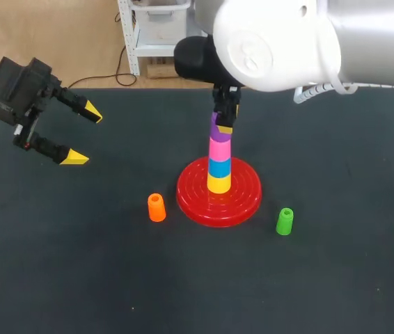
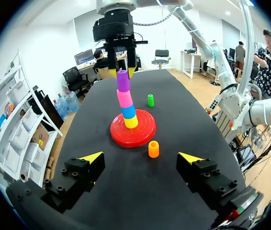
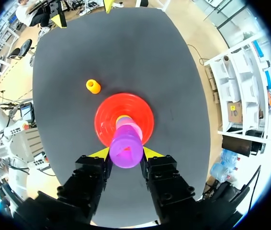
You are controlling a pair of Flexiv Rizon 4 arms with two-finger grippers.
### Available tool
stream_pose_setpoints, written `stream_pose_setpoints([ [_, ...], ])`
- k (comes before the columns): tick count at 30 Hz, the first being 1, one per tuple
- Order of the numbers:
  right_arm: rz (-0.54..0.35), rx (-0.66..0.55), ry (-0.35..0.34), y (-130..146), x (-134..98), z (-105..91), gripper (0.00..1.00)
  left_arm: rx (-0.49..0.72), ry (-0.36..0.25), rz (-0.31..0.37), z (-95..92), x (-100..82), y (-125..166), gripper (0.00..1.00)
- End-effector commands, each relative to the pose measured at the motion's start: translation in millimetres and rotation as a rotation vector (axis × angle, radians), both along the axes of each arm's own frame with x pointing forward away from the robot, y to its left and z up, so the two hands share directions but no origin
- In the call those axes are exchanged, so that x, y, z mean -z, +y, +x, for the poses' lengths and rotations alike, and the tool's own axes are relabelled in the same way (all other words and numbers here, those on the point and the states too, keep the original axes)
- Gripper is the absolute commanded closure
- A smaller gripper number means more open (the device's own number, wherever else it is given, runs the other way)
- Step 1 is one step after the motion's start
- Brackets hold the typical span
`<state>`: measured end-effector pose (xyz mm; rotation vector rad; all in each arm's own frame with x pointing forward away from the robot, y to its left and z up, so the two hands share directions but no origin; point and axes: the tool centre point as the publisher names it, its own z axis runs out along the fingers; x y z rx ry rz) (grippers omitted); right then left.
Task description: Pick up and stack the cylinders on the red base in this order: pink,purple,orange,green
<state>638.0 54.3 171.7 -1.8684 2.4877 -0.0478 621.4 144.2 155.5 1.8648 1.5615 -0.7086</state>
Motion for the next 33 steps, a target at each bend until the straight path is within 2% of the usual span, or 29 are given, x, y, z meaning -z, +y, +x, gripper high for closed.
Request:
stream_pose_setpoints([
  [1,0.0,0.003,0.005,0.0,6.6,1.1,1.0,0.002,0.0,-0.001,0.9,0.8,0.4,0.0],
  [21,0.004,0.01,-0.001,0.9,6.5,3.7,1.0,0.002,0.0,-0.001,0.9,0.8,0.4,0.0],
  [33,-0.04,-0.022,-0.01,4.2,9.4,1.4,1.0,0.002,0.0,-0.001,0.9,0.8,0.4,0.0],
])
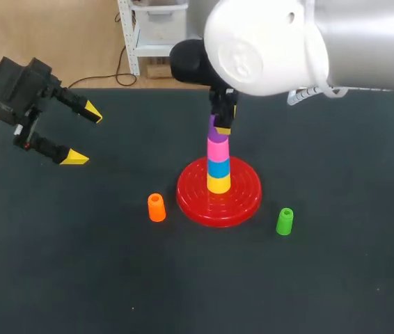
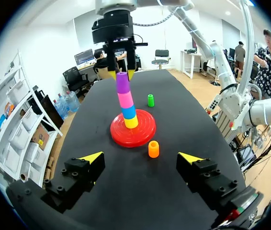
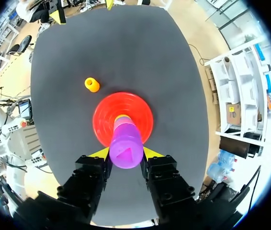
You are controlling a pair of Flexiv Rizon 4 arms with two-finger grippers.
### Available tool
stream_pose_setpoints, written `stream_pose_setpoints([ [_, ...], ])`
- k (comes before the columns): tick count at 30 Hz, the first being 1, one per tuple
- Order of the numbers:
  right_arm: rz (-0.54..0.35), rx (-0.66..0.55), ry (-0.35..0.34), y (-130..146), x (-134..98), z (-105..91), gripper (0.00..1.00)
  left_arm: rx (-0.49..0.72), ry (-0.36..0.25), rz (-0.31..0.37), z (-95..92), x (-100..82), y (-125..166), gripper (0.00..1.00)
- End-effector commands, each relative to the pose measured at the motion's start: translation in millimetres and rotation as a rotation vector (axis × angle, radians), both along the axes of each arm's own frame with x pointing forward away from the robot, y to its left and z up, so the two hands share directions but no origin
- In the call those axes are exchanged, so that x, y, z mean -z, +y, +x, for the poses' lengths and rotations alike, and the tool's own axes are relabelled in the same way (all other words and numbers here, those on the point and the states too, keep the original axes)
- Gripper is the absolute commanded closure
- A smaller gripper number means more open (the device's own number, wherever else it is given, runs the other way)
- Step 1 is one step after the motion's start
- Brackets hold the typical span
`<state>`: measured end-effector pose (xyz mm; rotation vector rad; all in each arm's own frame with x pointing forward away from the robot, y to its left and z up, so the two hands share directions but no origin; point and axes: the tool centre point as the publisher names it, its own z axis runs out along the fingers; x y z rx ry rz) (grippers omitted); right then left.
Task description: Pick up and stack the cylinders on the red base in this order: pink,purple,orange,green
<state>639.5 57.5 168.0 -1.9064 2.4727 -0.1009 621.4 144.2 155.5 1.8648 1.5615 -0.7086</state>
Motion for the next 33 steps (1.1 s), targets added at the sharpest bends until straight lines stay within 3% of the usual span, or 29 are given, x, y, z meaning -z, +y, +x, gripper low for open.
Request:
stream_pose_setpoints([
  [1,-0.007,0.003,0.002,0.5,6.4,0.0,1.0,0.002,0.0,-0.001,0.9,0.8,0.4,0.0],
  [33,-0.03,0.018,-0.01,-4.0,10.3,3.1,1.0,0.002,0.0,-0.001,0.9,0.8,0.4,0.0],
])
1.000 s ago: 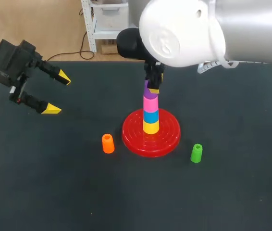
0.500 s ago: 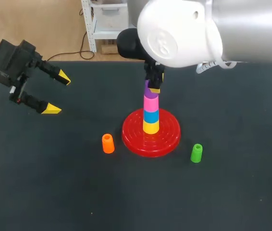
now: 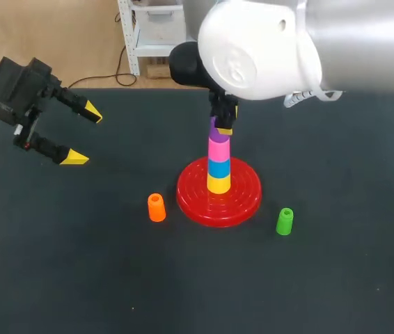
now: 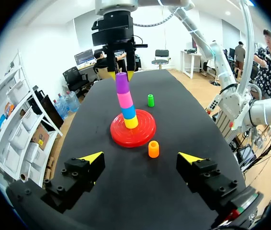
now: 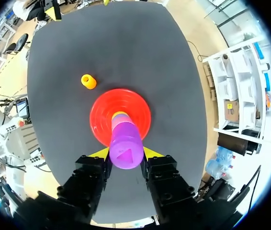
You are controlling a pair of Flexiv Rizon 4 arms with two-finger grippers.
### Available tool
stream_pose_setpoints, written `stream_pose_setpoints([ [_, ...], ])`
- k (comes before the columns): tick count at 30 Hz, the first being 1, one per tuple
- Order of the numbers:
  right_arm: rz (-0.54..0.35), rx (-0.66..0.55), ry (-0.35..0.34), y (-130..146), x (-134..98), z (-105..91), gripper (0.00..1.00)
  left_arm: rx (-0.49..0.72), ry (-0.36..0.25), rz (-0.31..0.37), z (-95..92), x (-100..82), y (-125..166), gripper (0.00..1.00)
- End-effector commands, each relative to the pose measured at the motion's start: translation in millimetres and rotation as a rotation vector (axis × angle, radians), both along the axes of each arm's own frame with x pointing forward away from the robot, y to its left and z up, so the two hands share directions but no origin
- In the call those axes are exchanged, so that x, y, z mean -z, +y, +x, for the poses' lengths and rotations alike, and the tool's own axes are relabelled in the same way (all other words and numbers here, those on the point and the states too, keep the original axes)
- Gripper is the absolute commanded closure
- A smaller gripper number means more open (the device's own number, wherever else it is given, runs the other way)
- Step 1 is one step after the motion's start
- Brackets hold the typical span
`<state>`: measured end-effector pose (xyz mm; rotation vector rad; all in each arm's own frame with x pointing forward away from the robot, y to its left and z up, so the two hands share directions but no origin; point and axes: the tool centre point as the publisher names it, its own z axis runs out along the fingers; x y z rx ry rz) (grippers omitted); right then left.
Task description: Pick up and stack the cylinders on the red base in this order: pink,purple,orange,green
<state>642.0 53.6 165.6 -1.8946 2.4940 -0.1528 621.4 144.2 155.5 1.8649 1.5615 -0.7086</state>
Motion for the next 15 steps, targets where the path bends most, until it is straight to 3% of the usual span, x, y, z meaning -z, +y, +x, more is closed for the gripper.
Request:
stream_pose_setpoints([
  [1,0.01,0.009,-0.001,-0.2,7.6,0.7,1.0,0.002,0.0,-0.001,0.9,0.8,0.4,0.0],
  [6,0.033,0.032,-0.021,-0.1,3.8,1.1,1.0,0.002,0.0,-0.001,0.9,0.8,0.4,0.0],
  [7,0.033,0.032,-0.021,-0.1,3.8,1.1,0.66,0.002,0.0,-0.001,0.9,0.8,0.4,0.0],
  [8,0.033,0.032,-0.021,-0.1,3.8,1.1,0.0,0.002,0.0,-0.001,0.9,0.8,0.4,0.0],
  [15,0.033,0.032,-0.021,-0.1,3.8,1.1,0.0,0.002,0.0,-0.001,0.9,0.8,0.4,0.0],
])
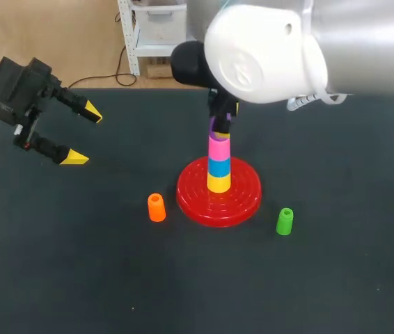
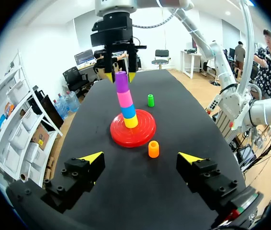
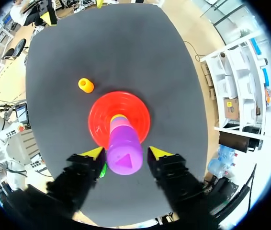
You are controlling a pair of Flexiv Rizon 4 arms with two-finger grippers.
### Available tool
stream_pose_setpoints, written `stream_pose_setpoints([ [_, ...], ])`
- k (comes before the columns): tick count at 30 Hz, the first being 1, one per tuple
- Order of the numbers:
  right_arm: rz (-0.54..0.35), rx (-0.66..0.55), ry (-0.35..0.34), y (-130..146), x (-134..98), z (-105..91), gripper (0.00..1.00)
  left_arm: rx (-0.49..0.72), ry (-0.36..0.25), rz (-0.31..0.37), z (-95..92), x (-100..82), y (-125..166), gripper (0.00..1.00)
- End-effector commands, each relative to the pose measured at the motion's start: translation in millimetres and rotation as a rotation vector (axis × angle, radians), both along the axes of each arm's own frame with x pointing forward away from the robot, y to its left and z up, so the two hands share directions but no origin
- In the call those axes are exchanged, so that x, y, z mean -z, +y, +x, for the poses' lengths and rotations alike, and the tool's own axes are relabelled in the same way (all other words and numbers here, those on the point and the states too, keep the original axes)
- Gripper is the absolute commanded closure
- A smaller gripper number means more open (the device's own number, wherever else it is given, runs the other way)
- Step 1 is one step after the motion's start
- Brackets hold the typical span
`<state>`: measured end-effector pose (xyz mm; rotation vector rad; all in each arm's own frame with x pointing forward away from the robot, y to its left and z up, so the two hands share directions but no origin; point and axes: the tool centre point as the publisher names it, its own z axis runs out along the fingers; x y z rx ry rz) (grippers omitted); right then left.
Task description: Pick up and stack the cylinders on the red base in this order: pink,purple,orange,green
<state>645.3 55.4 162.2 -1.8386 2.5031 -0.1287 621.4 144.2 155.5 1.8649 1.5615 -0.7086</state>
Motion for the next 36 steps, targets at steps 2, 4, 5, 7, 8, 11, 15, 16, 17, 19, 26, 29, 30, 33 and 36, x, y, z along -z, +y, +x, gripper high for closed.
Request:
stream_pose_setpoints([
  [2,0.004,0.001,-0.007,-2,0,-2.3,0.0,0.002,0.0,-0.001,0.9,0.8,0,0.0],
  [4,0.004,0.001,-0.007,-2,0,-2.3,0.0,0.002,0.0,-0.001,0.9,0.8,0,0.0],
  [5,0.004,0.001,-0.007,-2,0,-2.3,0.0,0.002,0.0,-0.001,0.9,0.8,0,0.0],
  [7,0.004,0.001,-0.007,-2,0,-2.3,0.0,0.002,0.0,-0.001,0.9,0.8,0,0.0],
  [8,0.004,0.001,-0.007,-2,0,-2.3,0.0,0.002,0.0,-0.001,0.9,0.8,0,0.0],
  [11,0.004,0.001,-0.007,-2,0,-2.3,0.0,0.002,0.0,-0.001,0.9,0.8,0,0.0],
  [15,0.004,0.001,-0.007,-2,0,-2.3,0.0,0.002,0.0,-0.001,0.9,0.8,0,0.0],
  [16,0.004,0.001,-0.007,-2,0,-2.3,0.0,0.002,0.0,-0.001,0.9,0.8,0,0.0],
  [17,0.004,0.001,-0.007,-2,0,-2.3,0.0,0.002,0.0,-0.001,0.9,0.8,0,0.0],
  [19,0.004,0.001,-0.007,-2,0,-2.3,0.0,0.002,0.0,-0.001,0.9,0.8,0,0.0],
  [26,-0.018,0.027,-0.073,-6,-14,-2.6,0.0,0.002,0.0,-0.001,0.9,0.8,0,0.0],
  [29,-0.005,0.033,-0.101,-8,-25,-3.7,0.0,0.002,0.0,-0.001,0.9,0.8,0,0.0],
  [30,-0.004,0.035,-0.116,-8,-30,-4.9,0.0,0.002,0.0,-0.001,0.9,0.8,0,0.0],
  [33,0.019,0.037,-0.144,-10,-44,-8.6,0.0,0.002,0.0,-0.001,0.9,0.8,0,0.0],
  [36,0.057,0.019,-0.154,-9,-57,-15.8,0.0,0.002,0.0,-0.001,0.9,0.8,0,0.0],
])
